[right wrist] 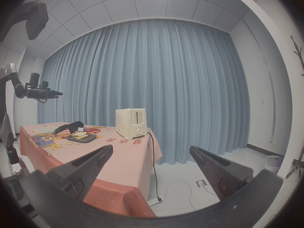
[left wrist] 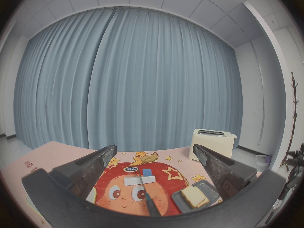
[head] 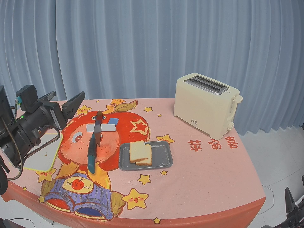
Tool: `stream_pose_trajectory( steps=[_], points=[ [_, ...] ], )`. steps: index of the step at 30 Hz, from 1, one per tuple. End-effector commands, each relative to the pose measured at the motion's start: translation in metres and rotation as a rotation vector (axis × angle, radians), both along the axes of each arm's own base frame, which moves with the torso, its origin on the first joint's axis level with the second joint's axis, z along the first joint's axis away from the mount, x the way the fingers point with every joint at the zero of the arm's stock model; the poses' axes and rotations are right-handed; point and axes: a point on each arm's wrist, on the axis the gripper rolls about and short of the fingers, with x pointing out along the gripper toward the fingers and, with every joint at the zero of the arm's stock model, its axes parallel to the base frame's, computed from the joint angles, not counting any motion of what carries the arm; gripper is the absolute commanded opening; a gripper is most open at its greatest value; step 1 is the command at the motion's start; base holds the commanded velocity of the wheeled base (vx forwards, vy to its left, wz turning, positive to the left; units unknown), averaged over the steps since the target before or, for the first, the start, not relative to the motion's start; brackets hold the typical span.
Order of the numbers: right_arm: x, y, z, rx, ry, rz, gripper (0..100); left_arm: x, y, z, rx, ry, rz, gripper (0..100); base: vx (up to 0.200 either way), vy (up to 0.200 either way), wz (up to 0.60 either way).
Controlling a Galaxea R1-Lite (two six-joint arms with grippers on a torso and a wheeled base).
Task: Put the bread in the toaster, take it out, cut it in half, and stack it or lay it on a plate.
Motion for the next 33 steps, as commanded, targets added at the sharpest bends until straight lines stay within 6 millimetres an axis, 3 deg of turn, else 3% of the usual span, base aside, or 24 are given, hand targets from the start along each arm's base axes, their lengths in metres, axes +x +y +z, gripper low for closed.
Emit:
stream_pose_trajectory(
  steps=[1, 7, 19, 25, 33],
  points=[
    [0.001, 0.0, -0.005, 0.0, 0.009, 0.001, 100, -0.015, 0.014, 0.0, 0.032, -0.03, 0.044, 100, 0.0, 0.0, 0.0],
    [0.001, 0.0, -0.005, 0.0, 0.009, -0.001, 100, -0.026, 0.033, -0.002, 0.083, -0.049, 0.127, 100, 0.0, 0.0, 0.0],
    [0.001, 0.0, -0.005, 0.0, 0.009, 0.001, 100, -0.05, 0.046, -0.006, 0.079, -0.071, 0.183, 100, 0.0, 0.0, 0.0],
    [0.001, 0.0, -0.005, 0.0, 0.009, 0.002, 100, -0.051, 0.064, -0.012, 0.121, -0.058, 0.295, 100, 0.0, 0.0, 0.0],
    [0.001, 0.0, -0.005, 0.0, 0.009, 0.001, 100, -0.072, 0.066, -0.023, 0.127, -0.058, 0.292, 100, 0.0, 0.0, 0.0]
  ],
)
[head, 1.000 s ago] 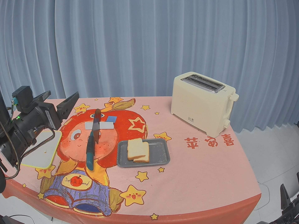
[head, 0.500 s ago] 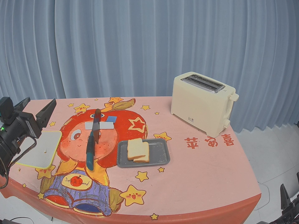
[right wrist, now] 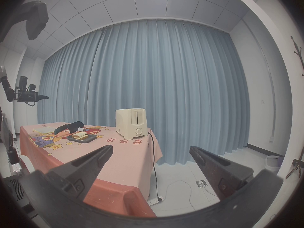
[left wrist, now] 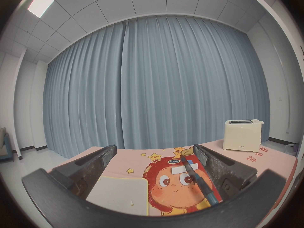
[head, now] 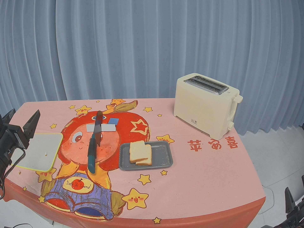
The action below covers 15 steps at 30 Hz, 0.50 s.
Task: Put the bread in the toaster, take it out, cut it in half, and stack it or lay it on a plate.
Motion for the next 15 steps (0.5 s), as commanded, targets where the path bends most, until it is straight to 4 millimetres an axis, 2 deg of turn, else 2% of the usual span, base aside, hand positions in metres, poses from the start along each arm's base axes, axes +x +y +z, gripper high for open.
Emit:
stream_pose_trajectory(
  steps=[1, 7, 15],
  points=[
    [0.001, 0.0, -0.005, 0.0, 0.009, 0.002, 100, -0.013, 0.002, -0.005, 0.008, -0.01, 0.005, 100, 0.0, 0.0, 0.0],
    [0.001, 0.0, -0.005, 0.0, 0.009, 0.002, 100, -0.024, 0.002, -0.013, 0.014, -0.004, 0.006, 100, 0.0, 0.0, 0.0],
    [0.001, 0.0, -0.005, 0.0, 0.009, 0.002, 100, -0.051, 0.004, -0.041, 0.017, 0.019, 0.002, 100, 0.0, 0.0, 0.0]
  ],
)
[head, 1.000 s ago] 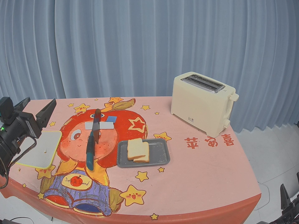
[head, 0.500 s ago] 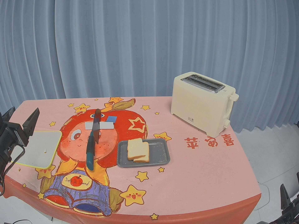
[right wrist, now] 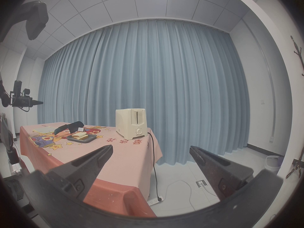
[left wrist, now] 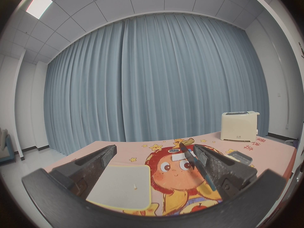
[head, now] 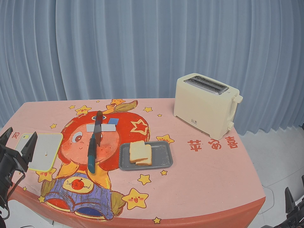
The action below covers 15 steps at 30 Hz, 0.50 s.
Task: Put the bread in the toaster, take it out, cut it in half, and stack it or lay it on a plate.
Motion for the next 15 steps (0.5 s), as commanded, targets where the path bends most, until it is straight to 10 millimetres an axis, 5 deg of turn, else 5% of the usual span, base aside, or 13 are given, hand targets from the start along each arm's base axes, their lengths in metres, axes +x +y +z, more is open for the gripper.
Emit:
stream_pose_trajectory(
  steps=[1, 9, 15],
  points=[
    [0.001, 0.0, -0.005, 0.0, 0.009, 0.002, 100, -0.021, 0.001, -0.016, 0.001, -0.007, -0.003, 100, 0.0, 0.0, 0.0],
    [0.001, 0.0, -0.005, 0.0, 0.009, 0.0, 100, -0.053, 0.003, -0.039, -0.01, -0.012, -0.007, 100, 0.0, 0.0, 0.0],
    [0.001, 0.0, -0.005, 0.0, 0.009, 0.0, 100, -0.1, 0.006, -0.065, -0.01, -0.015, -0.013, 100, 0.0, 0.0, 0.0]
  ],
)
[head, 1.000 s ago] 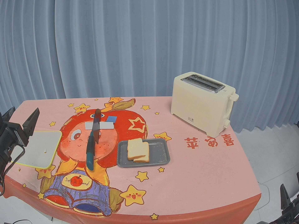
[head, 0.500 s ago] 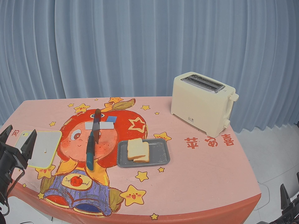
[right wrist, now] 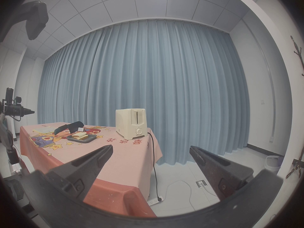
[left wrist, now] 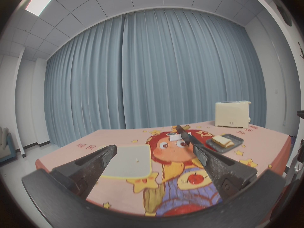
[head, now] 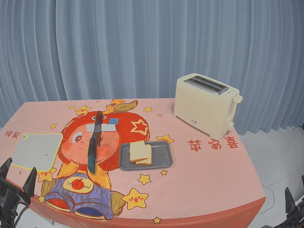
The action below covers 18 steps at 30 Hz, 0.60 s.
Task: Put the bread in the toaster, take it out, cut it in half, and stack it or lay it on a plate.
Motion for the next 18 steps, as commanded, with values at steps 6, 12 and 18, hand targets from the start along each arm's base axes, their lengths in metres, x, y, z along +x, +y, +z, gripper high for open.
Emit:
stream_pose_trajectory(
  steps=[6, 12, 18],
  points=[
    [0.001, 0.0, -0.005, 0.0, 0.009, -0.001, 100, -0.058, 0.004, -0.048, -0.007, -0.017, -0.001, 100, 0.0, 0.0, 0.0],
    [0.001, 0.0, -0.005, 0.0, 0.009, 0.001, 100, -0.059, 0.003, -0.055, -0.114, 0.042, -0.04, 100, 0.0, 0.0, 0.0],
    [0.001, 0.0, -0.005, 0.0, 0.009, 0.001, 100, -0.059, 0.002, -0.057, -0.089, 0.066, -0.083, 100, 0.0, 0.0, 0.0]
  ],
)
